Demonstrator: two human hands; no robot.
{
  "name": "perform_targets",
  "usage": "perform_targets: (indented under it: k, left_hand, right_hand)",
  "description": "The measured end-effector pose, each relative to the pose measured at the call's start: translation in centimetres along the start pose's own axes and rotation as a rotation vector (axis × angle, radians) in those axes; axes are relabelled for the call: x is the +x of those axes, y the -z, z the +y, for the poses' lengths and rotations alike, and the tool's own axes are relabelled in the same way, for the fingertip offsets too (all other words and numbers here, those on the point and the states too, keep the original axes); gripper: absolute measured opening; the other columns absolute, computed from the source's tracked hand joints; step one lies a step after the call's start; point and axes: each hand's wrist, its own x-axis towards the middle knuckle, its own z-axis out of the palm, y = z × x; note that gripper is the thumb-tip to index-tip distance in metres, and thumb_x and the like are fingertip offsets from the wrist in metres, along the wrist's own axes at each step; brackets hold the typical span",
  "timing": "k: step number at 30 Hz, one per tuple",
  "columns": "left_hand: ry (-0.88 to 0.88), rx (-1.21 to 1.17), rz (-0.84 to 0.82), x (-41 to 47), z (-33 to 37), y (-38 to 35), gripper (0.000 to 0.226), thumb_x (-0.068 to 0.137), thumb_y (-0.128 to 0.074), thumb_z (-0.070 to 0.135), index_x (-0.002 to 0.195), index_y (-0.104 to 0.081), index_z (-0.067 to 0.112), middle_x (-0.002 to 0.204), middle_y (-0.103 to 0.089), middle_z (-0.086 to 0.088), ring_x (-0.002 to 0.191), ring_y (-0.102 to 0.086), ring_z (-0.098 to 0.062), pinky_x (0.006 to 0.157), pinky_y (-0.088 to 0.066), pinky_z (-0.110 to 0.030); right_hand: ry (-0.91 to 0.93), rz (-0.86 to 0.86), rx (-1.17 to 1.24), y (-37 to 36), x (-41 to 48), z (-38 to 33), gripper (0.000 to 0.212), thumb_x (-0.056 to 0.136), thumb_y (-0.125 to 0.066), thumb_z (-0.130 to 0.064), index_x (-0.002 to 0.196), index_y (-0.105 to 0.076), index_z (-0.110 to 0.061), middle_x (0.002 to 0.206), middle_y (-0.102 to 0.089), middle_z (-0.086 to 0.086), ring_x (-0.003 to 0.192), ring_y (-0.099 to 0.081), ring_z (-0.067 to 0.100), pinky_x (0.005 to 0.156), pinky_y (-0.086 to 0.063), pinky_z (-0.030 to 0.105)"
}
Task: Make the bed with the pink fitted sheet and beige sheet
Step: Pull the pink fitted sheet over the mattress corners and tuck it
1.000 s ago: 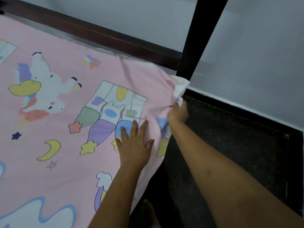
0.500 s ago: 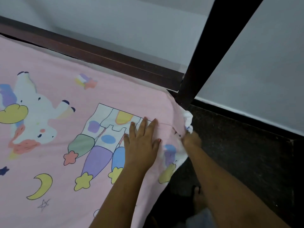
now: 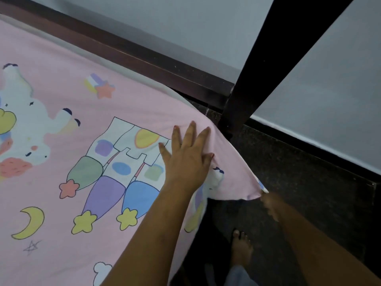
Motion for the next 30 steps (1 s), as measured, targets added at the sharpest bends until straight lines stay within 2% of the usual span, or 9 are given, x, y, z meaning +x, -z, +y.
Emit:
perform_targets:
  k: [2,5,7,9,12,14,18,26,30]
  left_hand:
    - [-0.001,-0.003,-0.005,0.4,0.4,0.1,0.059,0.098,-0.035,0.047,0.148,-0.005,0.041,0.159,0.01,0.009,0.145,0.016,-0.028,0.111,-0.003,-0.063]
    - [0.012,-0.017,0.001,0.8,0.4,0.4,0.062,0.096,-0.035,0.05,0.149,-0.004,0.04,0.159,0.01,0.008,0.145,0.015,-0.028,0.112,-0.003,-0.06]
    - [0.018,-0.018,-0.011,1.1,0.5,0.4,0.064,0.096,-0.034,0.052,0.149,0.0,0.04,0.159,0.011,0.007,0.145,0.017,-0.027,0.112,-0.002,-0.06]
    - [0.02,-0.008,-0.02,1.4,0.8,0.4,0.065,0.096,-0.032,0.053,0.149,0.003,0.04,0.159,0.012,0.007,0.144,0.018,-0.028,0.112,-0.001,-0.061]
    - [0.03,-0.003,0.008,1.9,1.3,0.2,0.064,0.096,-0.032,0.053,0.149,0.002,0.039,0.159,0.01,0.007,0.144,0.017,-0.03,0.111,-0.001,-0.063]
    - [0.035,0.005,0.023,1.9,1.6,0.2,0.065,0.096,-0.032,0.052,0.149,0.002,0.038,0.159,0.009,0.006,0.144,0.017,-0.032,0.111,-0.002,-0.062]
    - [0.038,-0.004,0.031,1.9,1.8,0.3,0.065,0.097,-0.035,0.049,0.15,0.0,0.036,0.16,0.007,0.004,0.145,0.014,-0.032,0.112,-0.003,-0.06]
    - [-0.058,-0.023,0.049,1.7,1.3,0.0,0.061,0.097,-0.035,0.047,0.15,-0.009,0.033,0.16,0.002,0.005,0.146,0.009,-0.026,0.116,-0.002,-0.049]
    - [-0.038,-0.041,0.046,2.1,0.6,0.6,0.061,0.097,-0.037,0.046,0.15,-0.009,0.032,0.16,0.0,0.004,0.147,0.007,-0.025,0.117,-0.004,-0.049]
  right_hand:
    - [0.003,-0.028,0.011,0.1,0.2,-1.5,0.04,0.095,-0.052,-0.011,0.127,-0.05,0.013,0.121,-0.054,0.025,0.103,-0.055,0.036,0.087,-0.045,0.037]
    - [-0.011,-0.054,0.013,0.2,0.1,-4.6,0.039,0.095,-0.051,-0.01,0.129,-0.05,0.009,0.123,-0.055,0.024,0.091,-0.056,0.031,0.071,-0.046,0.033]
    - [0.032,0.035,-0.202,1.1,-0.8,-6.2,0.049,0.093,-0.055,-0.02,0.137,-0.044,-0.001,0.138,-0.047,0.019,0.114,-0.053,0.034,0.089,-0.048,0.037]
    - [0.246,0.136,-0.241,2.0,-2.1,-6.9,0.072,0.083,-0.068,-0.021,0.146,-0.033,-0.014,0.148,-0.033,0.018,0.131,-0.04,0.038,0.105,-0.038,0.044]
    - [0.588,0.039,0.051,2.4,-4.4,-9.2,0.093,0.074,-0.075,-0.008,0.149,-0.025,-0.029,0.153,-0.022,0.012,0.136,-0.031,0.036,0.106,-0.038,0.045]
    - [0.72,-0.013,-0.086,1.7,-5.4,-10.8,0.082,0.074,-0.074,-0.01,0.144,-0.036,-0.026,0.15,-0.03,0.01,0.135,-0.033,0.034,0.106,-0.039,0.046]
    - [0.821,0.199,-0.241,0.0,-6.9,-12.6,0.024,0.086,-0.051,-0.007,0.105,-0.065,-0.01,0.104,-0.065,0.014,0.101,-0.061,0.034,0.087,-0.051,0.044]
    - [0.719,0.386,-0.722,3.9,-5.2,-11.5,0.028,0.091,-0.041,-0.014,0.11,-0.061,-0.011,0.116,-0.063,0.014,0.109,-0.059,0.032,0.095,-0.041,0.04]
    - [0.576,0.003,-0.3,4.2,-4.9,-10.3,0.027,0.096,-0.039,-0.014,0.089,-0.064,-0.005,0.104,-0.06,0.018,0.105,-0.057,0.033,0.085,-0.041,0.033]
